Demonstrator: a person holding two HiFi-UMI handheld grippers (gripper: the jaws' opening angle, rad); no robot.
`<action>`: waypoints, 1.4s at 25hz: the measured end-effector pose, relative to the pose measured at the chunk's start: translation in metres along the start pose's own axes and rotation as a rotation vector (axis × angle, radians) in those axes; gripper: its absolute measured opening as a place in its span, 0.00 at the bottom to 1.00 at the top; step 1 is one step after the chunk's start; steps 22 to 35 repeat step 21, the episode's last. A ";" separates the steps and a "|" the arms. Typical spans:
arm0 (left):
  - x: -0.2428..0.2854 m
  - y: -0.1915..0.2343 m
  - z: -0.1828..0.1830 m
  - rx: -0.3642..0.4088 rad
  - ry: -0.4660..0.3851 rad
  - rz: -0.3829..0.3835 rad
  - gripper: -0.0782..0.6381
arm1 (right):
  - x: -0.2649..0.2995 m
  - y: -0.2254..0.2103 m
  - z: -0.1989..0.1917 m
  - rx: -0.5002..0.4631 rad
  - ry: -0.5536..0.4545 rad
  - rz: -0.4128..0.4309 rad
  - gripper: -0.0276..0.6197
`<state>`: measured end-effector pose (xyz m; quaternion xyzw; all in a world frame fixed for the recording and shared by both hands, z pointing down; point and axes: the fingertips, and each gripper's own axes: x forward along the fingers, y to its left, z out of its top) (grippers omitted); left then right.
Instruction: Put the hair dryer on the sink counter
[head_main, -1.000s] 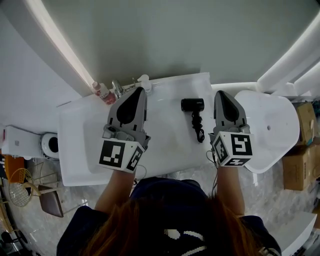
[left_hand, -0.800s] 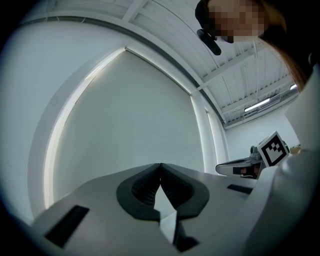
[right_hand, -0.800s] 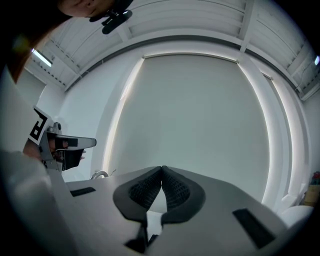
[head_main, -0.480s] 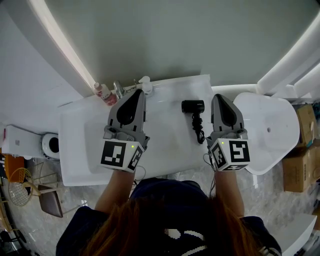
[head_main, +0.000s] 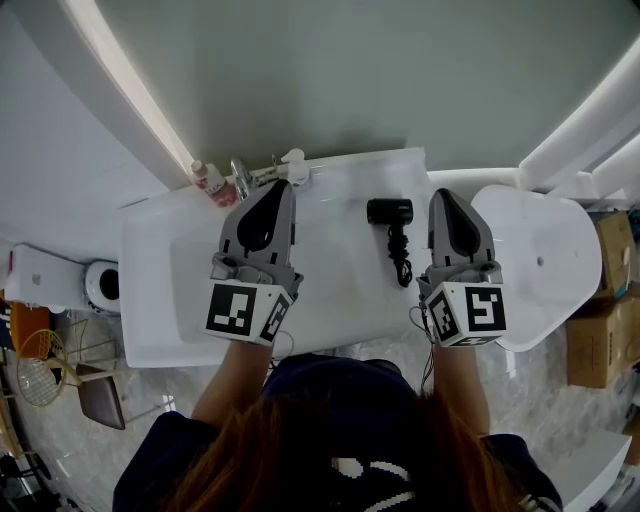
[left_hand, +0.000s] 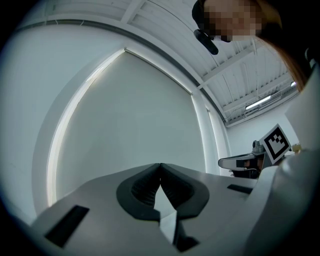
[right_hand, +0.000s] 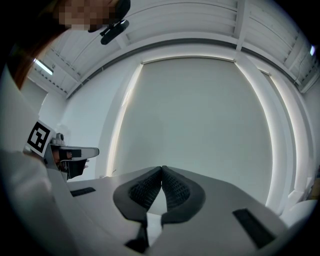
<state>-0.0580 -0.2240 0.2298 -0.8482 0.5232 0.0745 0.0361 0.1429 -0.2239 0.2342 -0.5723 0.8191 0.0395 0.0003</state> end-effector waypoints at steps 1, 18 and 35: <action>0.000 0.000 -0.001 0.001 0.000 0.001 0.13 | 0.000 0.000 -0.001 0.001 0.002 0.000 0.07; 0.006 0.003 -0.008 0.001 0.010 -0.005 0.13 | 0.009 -0.003 -0.005 0.012 0.014 -0.002 0.07; 0.008 0.006 -0.010 0.000 0.012 -0.003 0.13 | 0.013 -0.003 -0.010 0.023 0.028 0.007 0.07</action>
